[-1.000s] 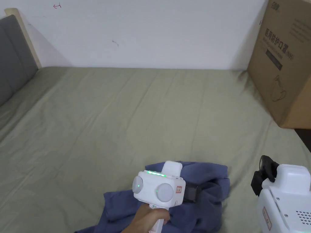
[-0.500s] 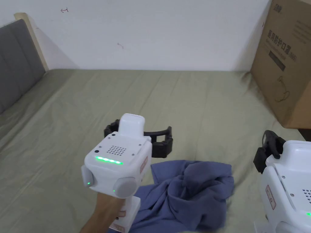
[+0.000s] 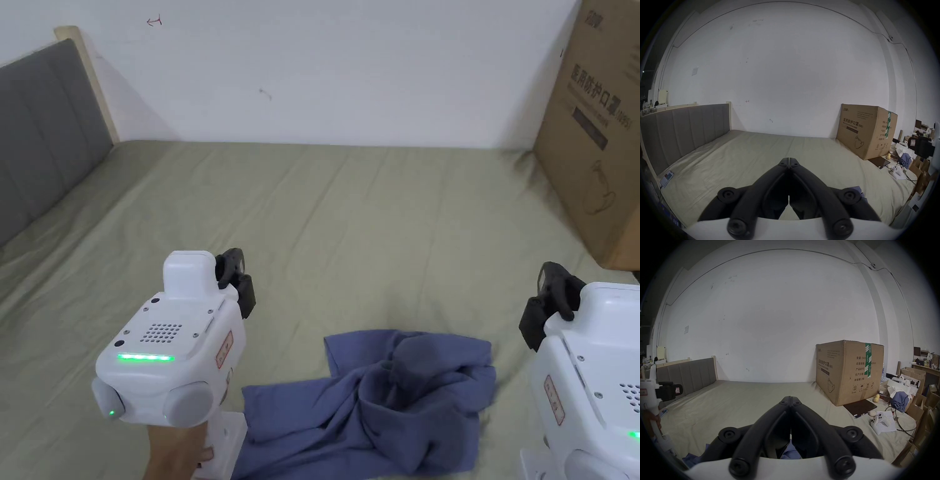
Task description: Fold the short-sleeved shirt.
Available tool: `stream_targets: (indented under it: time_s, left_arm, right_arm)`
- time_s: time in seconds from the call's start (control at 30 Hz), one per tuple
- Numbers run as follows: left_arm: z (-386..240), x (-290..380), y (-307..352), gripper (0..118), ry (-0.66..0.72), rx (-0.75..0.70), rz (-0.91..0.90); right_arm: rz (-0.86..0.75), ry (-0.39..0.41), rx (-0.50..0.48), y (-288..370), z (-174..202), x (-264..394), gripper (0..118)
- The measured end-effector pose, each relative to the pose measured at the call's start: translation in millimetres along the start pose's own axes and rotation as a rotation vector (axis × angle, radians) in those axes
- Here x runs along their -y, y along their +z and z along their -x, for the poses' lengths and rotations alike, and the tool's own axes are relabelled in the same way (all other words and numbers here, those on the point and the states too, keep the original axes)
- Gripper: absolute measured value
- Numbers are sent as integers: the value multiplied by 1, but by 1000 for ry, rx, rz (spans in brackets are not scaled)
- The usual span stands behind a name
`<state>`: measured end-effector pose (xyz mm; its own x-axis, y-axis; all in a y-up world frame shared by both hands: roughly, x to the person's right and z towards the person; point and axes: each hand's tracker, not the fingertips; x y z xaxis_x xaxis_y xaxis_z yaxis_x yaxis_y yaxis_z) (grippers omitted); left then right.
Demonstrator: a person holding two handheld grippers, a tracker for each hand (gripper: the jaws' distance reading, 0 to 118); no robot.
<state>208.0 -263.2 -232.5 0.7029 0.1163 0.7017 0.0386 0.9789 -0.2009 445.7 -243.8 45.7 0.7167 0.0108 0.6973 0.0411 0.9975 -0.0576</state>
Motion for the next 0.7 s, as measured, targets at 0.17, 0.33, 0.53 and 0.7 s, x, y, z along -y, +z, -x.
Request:
stream_targets:
  time_s: [0.17,0.33,0.53,0.7]
  left_arm:
    - [11,7,-4,0,15,-47,164]
    - [33,44,-10,0,42,-49,470]
    - [60,106,-2,10,143,-68,712]
    - [65,145,-1,106,146,-92,837]
  right_arm:
    - [10,5,-3,0,1,4,0]
    - [36,15,-7,-2,2,12,0]
    - [76,13,-16,-5,5,25,0]
    - [110,21,-28,-9,8,36,0]
